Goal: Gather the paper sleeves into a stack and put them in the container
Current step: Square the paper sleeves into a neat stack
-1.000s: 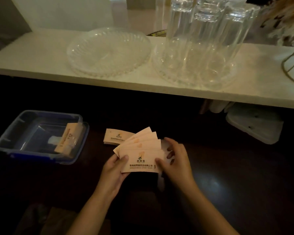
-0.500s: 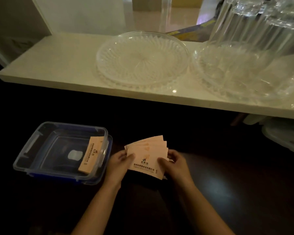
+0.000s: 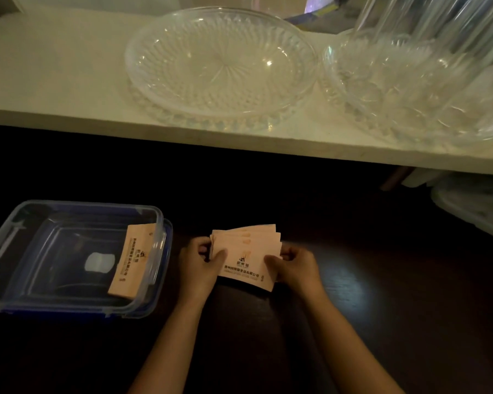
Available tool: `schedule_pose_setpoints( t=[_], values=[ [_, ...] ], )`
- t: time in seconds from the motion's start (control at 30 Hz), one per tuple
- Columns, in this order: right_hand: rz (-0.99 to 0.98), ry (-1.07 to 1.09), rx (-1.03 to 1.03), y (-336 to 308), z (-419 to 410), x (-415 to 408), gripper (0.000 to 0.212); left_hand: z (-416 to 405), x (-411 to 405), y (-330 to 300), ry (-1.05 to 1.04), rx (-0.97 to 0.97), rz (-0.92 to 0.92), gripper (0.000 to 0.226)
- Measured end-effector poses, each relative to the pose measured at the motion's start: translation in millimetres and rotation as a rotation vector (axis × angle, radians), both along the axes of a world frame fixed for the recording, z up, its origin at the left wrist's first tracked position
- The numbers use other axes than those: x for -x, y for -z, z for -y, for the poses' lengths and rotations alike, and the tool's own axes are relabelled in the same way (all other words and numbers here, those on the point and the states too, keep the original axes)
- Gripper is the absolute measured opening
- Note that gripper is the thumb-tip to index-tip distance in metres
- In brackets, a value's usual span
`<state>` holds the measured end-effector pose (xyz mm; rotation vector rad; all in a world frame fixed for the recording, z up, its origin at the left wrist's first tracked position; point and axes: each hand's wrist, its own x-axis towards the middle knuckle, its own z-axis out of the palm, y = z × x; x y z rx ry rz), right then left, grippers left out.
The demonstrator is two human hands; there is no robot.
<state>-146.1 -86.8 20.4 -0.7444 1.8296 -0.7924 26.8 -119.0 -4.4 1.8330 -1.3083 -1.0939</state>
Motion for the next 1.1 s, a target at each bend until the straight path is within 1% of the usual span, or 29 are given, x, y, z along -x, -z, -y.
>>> schedule_pose_setpoints(
  t=[0.07, 0.1, 0.13, 0.17, 0.2, 0.27, 0.3, 0.37, 0.43, 0.5, 0.53, 0.57, 0.63, 0.7, 0.73, 0.77, 0.9, 1.03, 1.1],
  values=[
    [-0.006, -0.021, -0.02, 3, 2, 3, 0.009, 3, -3, 1, 0.004, -0.09, -0.058, 0.067],
    [-0.024, -0.028, -0.023, 4, 3, 4, 0.011, 5, -5, 0, 0.033, -0.131, -0.075, 0.071],
    [-0.05, -0.03, -0.019, 6, 3, 5, 0.014, 6, -7, -1, 0.073, -0.158, -0.09, 0.068],
    [-0.075, -0.027, -0.01, 8, 3, 6, 0.018, 8, -8, -2, 0.115, -0.176, -0.106, 0.06],
    [-0.09, -0.022, 0.003, 10, 2, 7, 0.027, 9, -9, -4, 0.148, -0.189, -0.12, 0.052],
    [-0.085, -0.033, 0.027, 13, 0, 8, 0.052, 11, -10, -6, 0.189, -0.211, -0.137, 0.049],
    [-0.066, -0.054, 0.042, 15, -1, 9, 0.061, 12, -11, -5, 0.204, -0.222, -0.14, 0.05],
    [-0.004, -0.102, 0.057, 17, 0, 12, 0.07, 12, -13, -5, 0.214, -0.238, -0.148, 0.054],
    [0.034, -0.158, 0.067, 18, 1, 17, 0.067, 13, -15, -5, 0.215, -0.229, -0.16, 0.057],
    [-0.028, -0.242, 0.104, 19, 1, 24, 0.057, 12, -18, -4, 0.237, -0.194, -0.166, 0.058],
    [-0.056, -0.269, 0.136, 20, 0, 27, 0.059, 11, -18, -3, 0.245, -0.183, -0.187, 0.058],
    [-0.051, -0.281, 0.175, 20, -1, 30, 0.067, 10, -18, -2, 0.252, -0.179, -0.214, 0.058],
    [0.038, -0.311, 0.255, 20, -4, 35, 0.09, 6, -18, -1, 0.278, -0.156, -0.23, 0.062],
    [0.073, -0.368, 0.331, 19, -7, 40, 0.1, 1, -16, -2, 0.325, -0.12, -0.187, 0.076],
    [0.05, -0.402, 0.367, 18, -8, 43, 0.101, -2, -15, -3, 0.355, -0.1, -0.17, 0.084],
    [0.006, -0.439, 0.395, 16, -11, 46, 0.102, -4, -13, -5, 0.383, -0.077, -0.159, 0.087],
    [-0.296, -0.538, 0.457, 2, -28, 58, 0.095, -8, 3, -20, 0.491, 0.059, -0.109, 0.077],
    [-0.527, -0.507, 0.629, -13, -62, 85, 0.085, -17, 30, -34, 0.604, 0.2, -0.026, 0.075],
    [-0.608, -0.493, 0.623, -13, -84, 95, 0.079, -30, 45, -31, 0.66, 0.223, 0.05, 0.072]
  ],
)
